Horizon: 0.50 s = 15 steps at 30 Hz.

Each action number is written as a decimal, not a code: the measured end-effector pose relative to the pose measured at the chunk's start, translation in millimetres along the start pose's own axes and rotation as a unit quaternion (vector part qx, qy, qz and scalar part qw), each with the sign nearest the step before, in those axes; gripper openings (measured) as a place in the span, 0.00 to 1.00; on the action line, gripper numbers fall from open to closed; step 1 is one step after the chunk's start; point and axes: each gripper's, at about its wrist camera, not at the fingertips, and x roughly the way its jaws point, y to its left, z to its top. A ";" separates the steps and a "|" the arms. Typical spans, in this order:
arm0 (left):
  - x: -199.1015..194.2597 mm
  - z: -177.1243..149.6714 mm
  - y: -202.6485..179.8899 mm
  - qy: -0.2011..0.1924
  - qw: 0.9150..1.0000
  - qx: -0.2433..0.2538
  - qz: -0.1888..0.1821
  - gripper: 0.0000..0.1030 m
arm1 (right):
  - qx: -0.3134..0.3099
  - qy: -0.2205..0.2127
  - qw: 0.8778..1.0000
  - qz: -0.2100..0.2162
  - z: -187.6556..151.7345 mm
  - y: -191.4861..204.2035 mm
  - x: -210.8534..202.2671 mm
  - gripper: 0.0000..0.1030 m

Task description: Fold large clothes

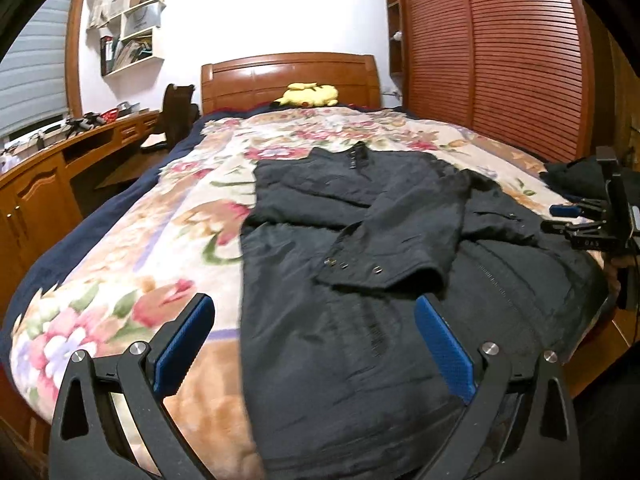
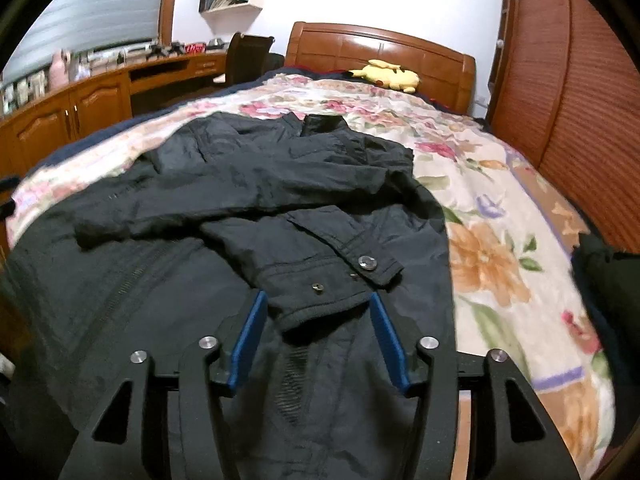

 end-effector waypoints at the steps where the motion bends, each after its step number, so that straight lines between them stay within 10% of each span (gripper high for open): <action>1: -0.2 -2.8 3.5 0.002 1.000 -0.002 0.003 0.97 | 0.002 0.004 1.000 0.000 1.4 -1.1 1.5 0.55; 8: 1.7 -18.9 24.0 0.013 1.000 -0.017 0.016 0.97 | 0.009 0.003 1.000 -0.003 4.2 -19.6 -13.8 0.55; 15: 4.3 -37.5 38.0 0.031 0.999 -0.029 0.012 0.97 | 0.014 0.000 1.000 0.012 -13.4 -37.0 -38.2 0.81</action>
